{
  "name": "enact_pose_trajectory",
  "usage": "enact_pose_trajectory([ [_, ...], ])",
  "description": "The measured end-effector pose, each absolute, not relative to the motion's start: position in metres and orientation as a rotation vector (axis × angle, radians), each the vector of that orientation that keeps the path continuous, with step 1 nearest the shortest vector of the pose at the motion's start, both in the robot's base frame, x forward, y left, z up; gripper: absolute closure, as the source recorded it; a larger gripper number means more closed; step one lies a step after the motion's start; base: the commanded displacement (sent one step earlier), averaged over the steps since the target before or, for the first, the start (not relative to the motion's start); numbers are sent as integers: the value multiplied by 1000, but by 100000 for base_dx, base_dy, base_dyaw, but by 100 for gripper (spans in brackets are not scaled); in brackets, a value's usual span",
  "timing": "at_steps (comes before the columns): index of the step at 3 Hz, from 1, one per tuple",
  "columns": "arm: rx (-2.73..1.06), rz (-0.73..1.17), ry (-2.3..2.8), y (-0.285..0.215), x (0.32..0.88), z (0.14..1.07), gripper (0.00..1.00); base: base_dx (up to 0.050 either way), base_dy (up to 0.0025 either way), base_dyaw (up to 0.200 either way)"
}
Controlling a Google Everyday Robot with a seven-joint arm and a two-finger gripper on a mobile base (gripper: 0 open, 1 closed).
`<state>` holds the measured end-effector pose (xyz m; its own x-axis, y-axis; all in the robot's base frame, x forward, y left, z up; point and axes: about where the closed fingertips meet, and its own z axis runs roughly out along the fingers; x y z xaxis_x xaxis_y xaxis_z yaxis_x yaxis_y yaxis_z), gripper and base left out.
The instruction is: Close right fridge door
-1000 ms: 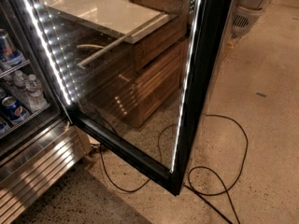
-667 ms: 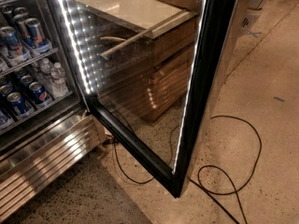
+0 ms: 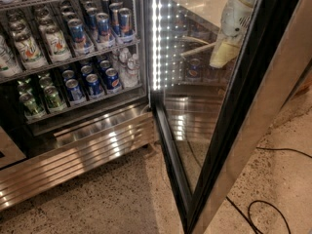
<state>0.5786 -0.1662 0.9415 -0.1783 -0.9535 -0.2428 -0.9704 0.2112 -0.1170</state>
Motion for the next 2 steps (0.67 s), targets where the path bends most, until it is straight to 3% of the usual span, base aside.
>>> enact_pose_trajectory([
  [2, -1820, 93, 2225, -166, 579, 941, 100, -2530, -234, 17325],
])
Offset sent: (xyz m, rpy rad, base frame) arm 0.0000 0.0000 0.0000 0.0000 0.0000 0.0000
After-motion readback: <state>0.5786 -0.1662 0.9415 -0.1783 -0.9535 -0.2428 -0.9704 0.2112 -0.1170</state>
